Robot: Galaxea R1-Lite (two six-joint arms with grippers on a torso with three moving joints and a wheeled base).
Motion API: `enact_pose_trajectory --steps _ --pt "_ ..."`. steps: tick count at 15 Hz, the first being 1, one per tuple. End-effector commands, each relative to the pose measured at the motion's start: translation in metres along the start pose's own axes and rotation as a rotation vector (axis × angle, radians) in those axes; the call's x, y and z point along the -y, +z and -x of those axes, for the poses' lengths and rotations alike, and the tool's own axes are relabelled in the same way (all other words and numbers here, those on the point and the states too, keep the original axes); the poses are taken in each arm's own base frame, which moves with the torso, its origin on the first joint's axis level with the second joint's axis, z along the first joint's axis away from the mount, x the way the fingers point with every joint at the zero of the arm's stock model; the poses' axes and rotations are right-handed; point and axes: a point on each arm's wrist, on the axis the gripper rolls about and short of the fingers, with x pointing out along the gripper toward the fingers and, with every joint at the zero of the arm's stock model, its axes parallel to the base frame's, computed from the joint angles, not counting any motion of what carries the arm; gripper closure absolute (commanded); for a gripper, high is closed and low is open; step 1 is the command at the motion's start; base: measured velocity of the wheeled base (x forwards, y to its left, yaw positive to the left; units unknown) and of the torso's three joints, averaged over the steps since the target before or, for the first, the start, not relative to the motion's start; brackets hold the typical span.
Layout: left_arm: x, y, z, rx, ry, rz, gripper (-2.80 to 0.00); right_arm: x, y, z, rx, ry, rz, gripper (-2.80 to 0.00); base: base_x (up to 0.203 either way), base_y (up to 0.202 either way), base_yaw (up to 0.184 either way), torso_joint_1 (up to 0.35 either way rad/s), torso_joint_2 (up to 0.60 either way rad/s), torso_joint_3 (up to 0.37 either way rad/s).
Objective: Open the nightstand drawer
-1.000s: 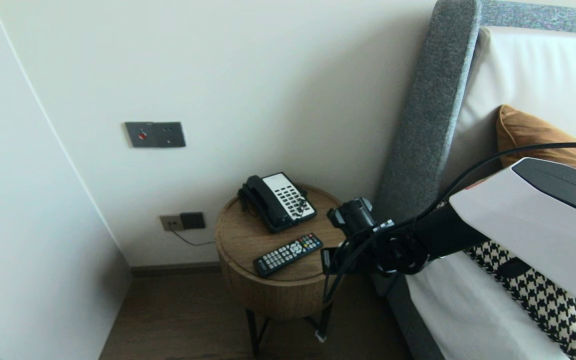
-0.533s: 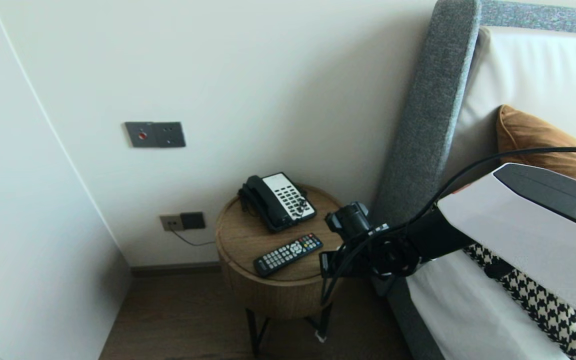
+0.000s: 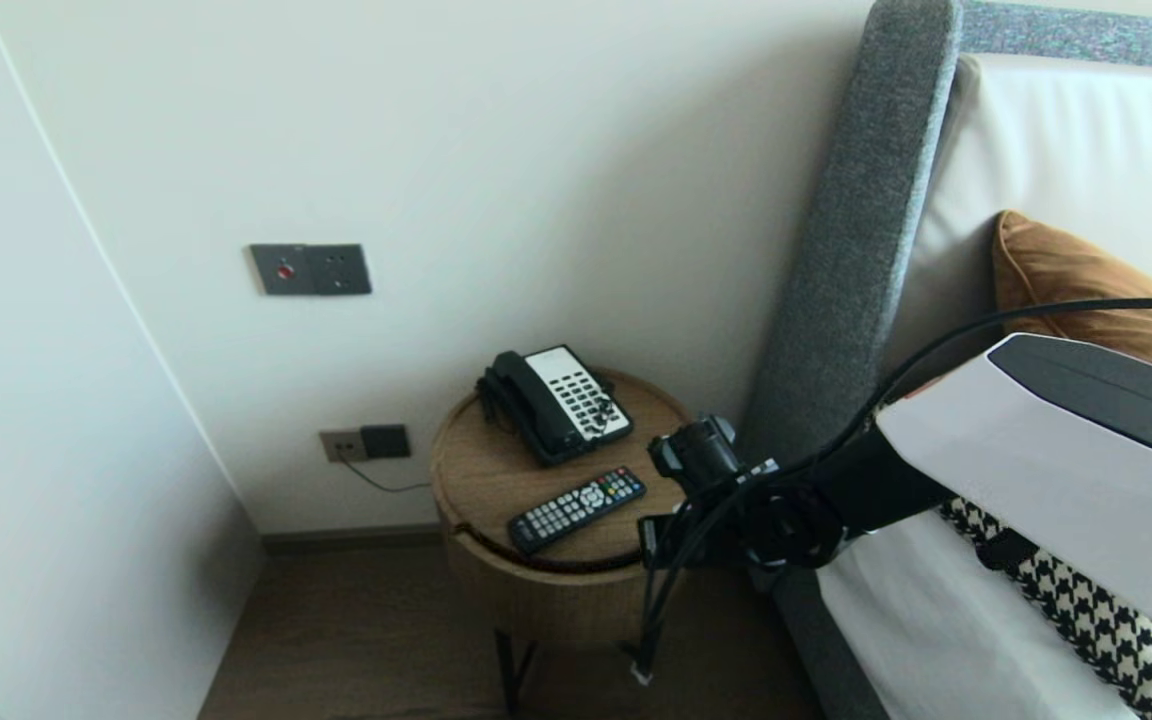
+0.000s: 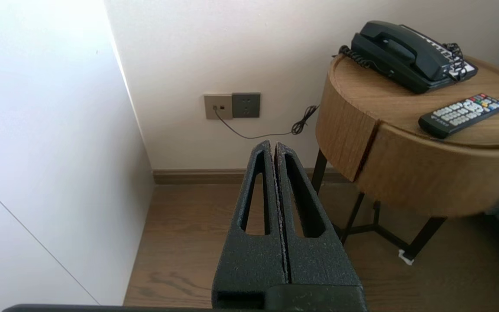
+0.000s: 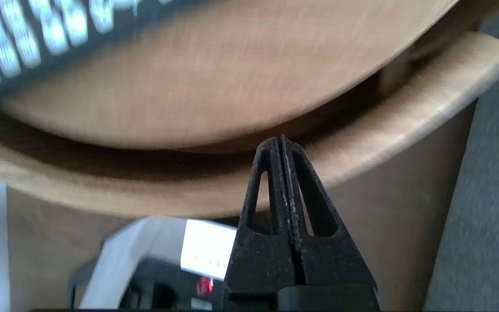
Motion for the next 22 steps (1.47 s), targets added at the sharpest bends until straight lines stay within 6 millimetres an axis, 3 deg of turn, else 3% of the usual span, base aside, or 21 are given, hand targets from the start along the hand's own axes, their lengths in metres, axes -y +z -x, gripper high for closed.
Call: enact_pose_trajectory --steps 1,7,14,17,22 --pt "0.000 0.000 0.000 0.001 0.001 0.000 0.00 -0.002 -0.002 0.008 0.001 0.007 0.005 0.00 0.000 0.000 0.000 0.000 0.00 0.000" --pt "0.000 0.000 0.000 0.001 0.001 0.000 0.00 0.006 -0.023 0.015 -0.062 -0.011 0.012 0.00 0.000 0.000 0.000 0.000 0.00 0.000" --pt "0.000 0.000 0.000 0.001 0.001 0.000 0.00 -0.001 -0.058 0.025 -0.045 0.029 0.063 0.00 0.000 0.000 0.000 0.000 0.00 0.000" --pt "0.000 0.000 0.000 0.001 0.001 0.000 0.00 -0.008 -0.077 0.038 -0.075 0.048 0.106 0.00 0.000 0.000 0.000 0.000 0.00 0.000" --pt "0.000 0.000 0.000 0.001 0.001 0.000 0.00 -0.008 -0.090 0.061 -0.083 0.065 0.134 0.00 0.000 0.000 0.000 0.000 0.00 0.000"
